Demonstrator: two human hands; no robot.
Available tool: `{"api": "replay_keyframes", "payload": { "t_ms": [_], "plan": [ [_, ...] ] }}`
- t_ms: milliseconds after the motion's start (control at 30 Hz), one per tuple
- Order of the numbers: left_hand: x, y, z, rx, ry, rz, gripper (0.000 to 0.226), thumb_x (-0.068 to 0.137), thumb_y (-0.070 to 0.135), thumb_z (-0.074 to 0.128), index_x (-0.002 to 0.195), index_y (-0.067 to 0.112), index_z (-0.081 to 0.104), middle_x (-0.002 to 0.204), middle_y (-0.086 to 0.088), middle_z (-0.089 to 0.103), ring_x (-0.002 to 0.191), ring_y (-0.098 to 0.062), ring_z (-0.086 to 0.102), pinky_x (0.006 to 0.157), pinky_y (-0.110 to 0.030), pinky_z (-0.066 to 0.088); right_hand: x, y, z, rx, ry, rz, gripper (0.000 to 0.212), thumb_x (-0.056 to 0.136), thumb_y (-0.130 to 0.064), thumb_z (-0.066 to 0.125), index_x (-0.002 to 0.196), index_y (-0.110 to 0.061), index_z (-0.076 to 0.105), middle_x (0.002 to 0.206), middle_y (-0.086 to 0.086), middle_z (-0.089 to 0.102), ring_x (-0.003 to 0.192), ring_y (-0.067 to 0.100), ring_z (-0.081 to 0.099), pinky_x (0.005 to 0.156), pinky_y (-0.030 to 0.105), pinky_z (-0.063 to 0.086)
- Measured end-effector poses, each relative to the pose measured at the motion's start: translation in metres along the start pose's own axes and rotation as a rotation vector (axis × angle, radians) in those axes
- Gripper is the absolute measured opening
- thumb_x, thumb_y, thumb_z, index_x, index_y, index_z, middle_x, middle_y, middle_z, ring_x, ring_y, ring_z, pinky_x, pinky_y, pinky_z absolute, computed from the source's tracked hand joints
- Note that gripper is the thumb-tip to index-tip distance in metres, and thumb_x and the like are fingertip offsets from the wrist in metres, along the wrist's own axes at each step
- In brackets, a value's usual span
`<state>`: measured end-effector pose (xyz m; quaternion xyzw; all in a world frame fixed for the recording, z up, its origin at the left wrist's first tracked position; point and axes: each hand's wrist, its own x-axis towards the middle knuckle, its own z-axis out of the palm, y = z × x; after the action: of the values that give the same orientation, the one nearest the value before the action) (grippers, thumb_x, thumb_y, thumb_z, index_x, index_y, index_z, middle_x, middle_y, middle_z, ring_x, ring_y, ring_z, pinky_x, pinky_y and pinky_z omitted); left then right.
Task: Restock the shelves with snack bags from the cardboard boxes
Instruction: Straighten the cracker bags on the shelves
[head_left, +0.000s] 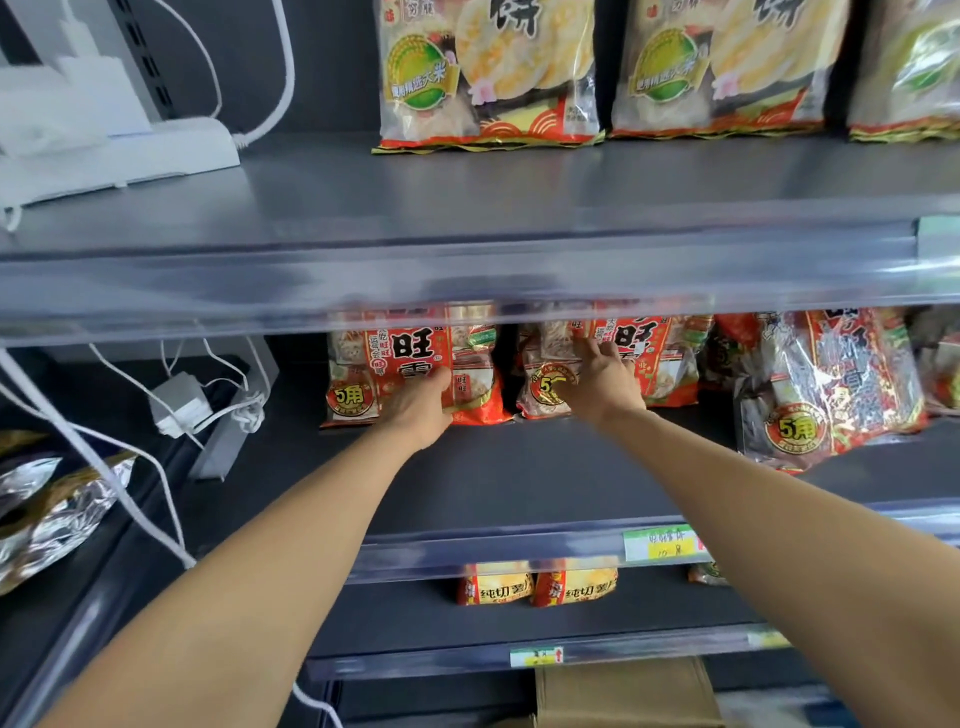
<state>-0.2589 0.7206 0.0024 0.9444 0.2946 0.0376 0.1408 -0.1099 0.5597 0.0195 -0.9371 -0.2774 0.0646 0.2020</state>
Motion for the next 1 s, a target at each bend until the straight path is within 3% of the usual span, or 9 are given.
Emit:
{"api": "replay_keyframes", "payload": {
  "t_ms": [100,200,267,367,500,600,733,900,1000],
  "plan": [
    [0.008,-0.001,-0.008,0.001,-0.048,-0.013,0.018,0.090,0.012,0.059,0.100,0.016,0.045,0.088,-0.005,0.052,0.070,-0.020,0.046,0.054,-0.029,0.031,0.009,-0.001,-0.001,-0.009,-0.109,-0.007,0.081,0.087,-0.029,0.063,0.152,-0.027,0.014,0.153,0.009,0.023,0.135,0.038,0.035,0.110,0.044,0.037],
    [0.005,-0.002,-0.008,0.034,-0.092,-0.006,0.024,0.090,0.014,0.059,0.111,0.015,0.048,0.098,-0.006,0.057,0.082,-0.023,0.054,0.066,-0.030,0.040,0.007,-0.003,-0.004,-0.047,-0.054,0.040,0.068,0.089,-0.018,0.055,0.149,-0.024,0.024,0.150,0.005,0.030,0.130,0.034,0.041,0.105,0.045,0.042],
    [-0.002,-0.004,-0.006,0.112,0.051,-0.010,0.035,0.090,0.016,0.059,0.123,0.012,0.047,0.113,-0.011,0.056,0.100,-0.027,0.054,0.078,-0.035,0.047,0.001,-0.005,-0.007,-0.033,0.135,0.076,0.057,0.092,-0.017,0.050,0.145,-0.014,0.028,0.147,0.011,0.032,0.129,0.034,0.038,0.103,0.047,0.041],
    [-0.010,-0.005,-0.011,0.265,0.332,-0.113,0.057,0.088,0.016,0.063,0.136,0.007,0.033,0.134,-0.020,0.039,0.122,-0.037,0.041,0.097,-0.045,0.046,-0.007,-0.009,-0.012,0.057,0.209,0.168,0.081,0.089,-0.027,0.062,0.149,-0.013,0.009,0.158,0.014,0.004,0.137,0.040,0.025,0.104,0.048,0.039],
    [-0.010,-0.006,-0.011,0.333,0.296,-0.153,0.089,0.088,0.016,0.061,0.152,0.027,0.001,0.156,-0.017,0.003,0.139,-0.047,0.013,0.109,-0.067,0.017,-0.007,-0.015,-0.007,0.366,0.041,0.289,0.115,0.083,-0.034,0.069,0.148,-0.023,-0.025,0.156,0.014,-0.025,0.120,0.040,0.053,0.088,0.037,0.049],
    [-0.005,-0.006,-0.008,0.384,0.234,-0.134,0.094,0.091,0.004,0.048,0.147,0.035,-0.021,0.159,-0.011,-0.017,0.143,-0.047,-0.009,0.109,-0.070,0.005,-0.005,-0.018,-0.002,0.473,-0.001,0.295,0.120,0.083,-0.030,0.070,0.143,-0.027,-0.034,0.155,0.016,-0.028,0.117,0.037,0.058,0.078,0.028,0.046],
    [0.006,-0.005,-0.012,0.442,0.247,-0.107,0.098,0.086,-0.003,0.050,0.149,0.033,-0.017,0.158,-0.015,-0.005,0.141,-0.051,0.003,0.108,-0.070,0.019,-0.002,-0.022,-0.002,0.510,-0.013,0.314,0.124,0.081,-0.036,0.073,0.144,-0.025,-0.033,0.155,0.017,-0.028,0.134,0.040,0.041,0.098,0.033,0.042],
    [0.001,-0.002,-0.009,0.443,0.271,-0.108,0.093,0.088,-0.003,0.047,0.150,0.032,-0.013,0.158,-0.015,-0.002,0.141,-0.050,0.004,0.108,-0.070,0.019,-0.012,-0.010,-0.008,0.503,-0.011,0.246,0.113,0.086,-0.019,0.066,0.146,-0.026,-0.028,0.157,0.013,-0.024,0.127,0.035,0.050,0.079,0.025,0.042],
    [-0.007,0.007,-0.006,0.433,0.301,-0.071,0.090,0.092,0.001,0.046,0.149,0.033,-0.016,0.160,-0.013,-0.003,0.144,-0.046,0.002,0.110,-0.066,0.010,-0.019,0.007,-0.011,0.394,0.005,0.199,0.106,0.087,-0.014,0.064,0.149,-0.021,-0.021,0.159,0.012,-0.015,0.133,0.032,0.043,0.090,0.028,0.041]
  ]
}}
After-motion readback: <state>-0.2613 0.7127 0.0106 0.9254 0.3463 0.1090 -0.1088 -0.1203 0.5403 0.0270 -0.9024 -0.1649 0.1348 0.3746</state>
